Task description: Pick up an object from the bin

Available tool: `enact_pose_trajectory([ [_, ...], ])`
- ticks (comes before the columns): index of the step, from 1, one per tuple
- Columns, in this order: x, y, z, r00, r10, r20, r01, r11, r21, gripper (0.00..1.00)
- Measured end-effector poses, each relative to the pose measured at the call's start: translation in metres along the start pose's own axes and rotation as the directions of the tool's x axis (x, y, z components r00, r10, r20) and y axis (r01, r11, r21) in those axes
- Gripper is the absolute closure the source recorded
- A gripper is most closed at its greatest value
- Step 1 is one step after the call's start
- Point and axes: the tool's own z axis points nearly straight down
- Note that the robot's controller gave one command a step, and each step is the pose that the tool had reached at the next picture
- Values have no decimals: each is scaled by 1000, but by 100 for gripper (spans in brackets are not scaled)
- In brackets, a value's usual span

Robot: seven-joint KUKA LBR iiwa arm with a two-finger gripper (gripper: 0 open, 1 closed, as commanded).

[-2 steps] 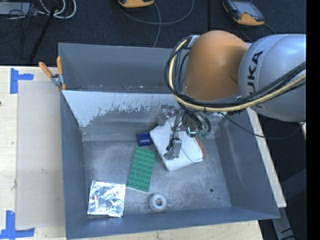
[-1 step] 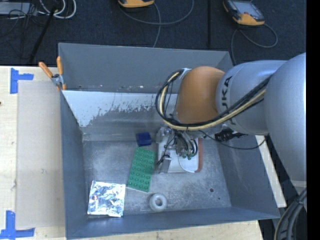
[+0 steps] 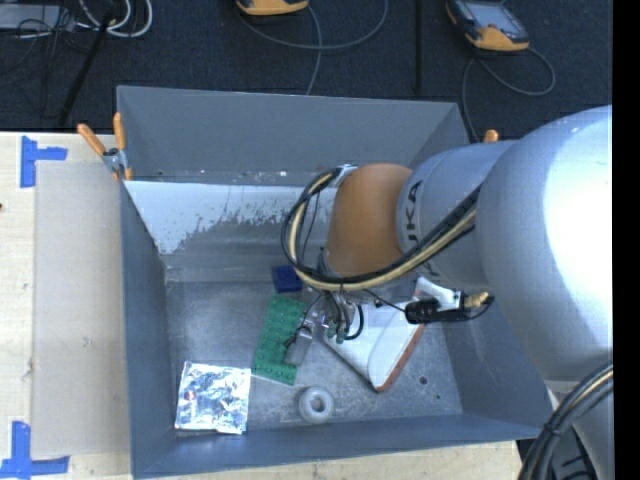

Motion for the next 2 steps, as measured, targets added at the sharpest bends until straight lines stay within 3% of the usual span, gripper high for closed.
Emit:
enact_pose_trajectory([
  [1, -2, 0, -3, 1000, 2, 3, -2, 1000, -2, 100],
  [2, -27, 12, -187, 993, -114, 15, 114, 993, -5, 100],
])
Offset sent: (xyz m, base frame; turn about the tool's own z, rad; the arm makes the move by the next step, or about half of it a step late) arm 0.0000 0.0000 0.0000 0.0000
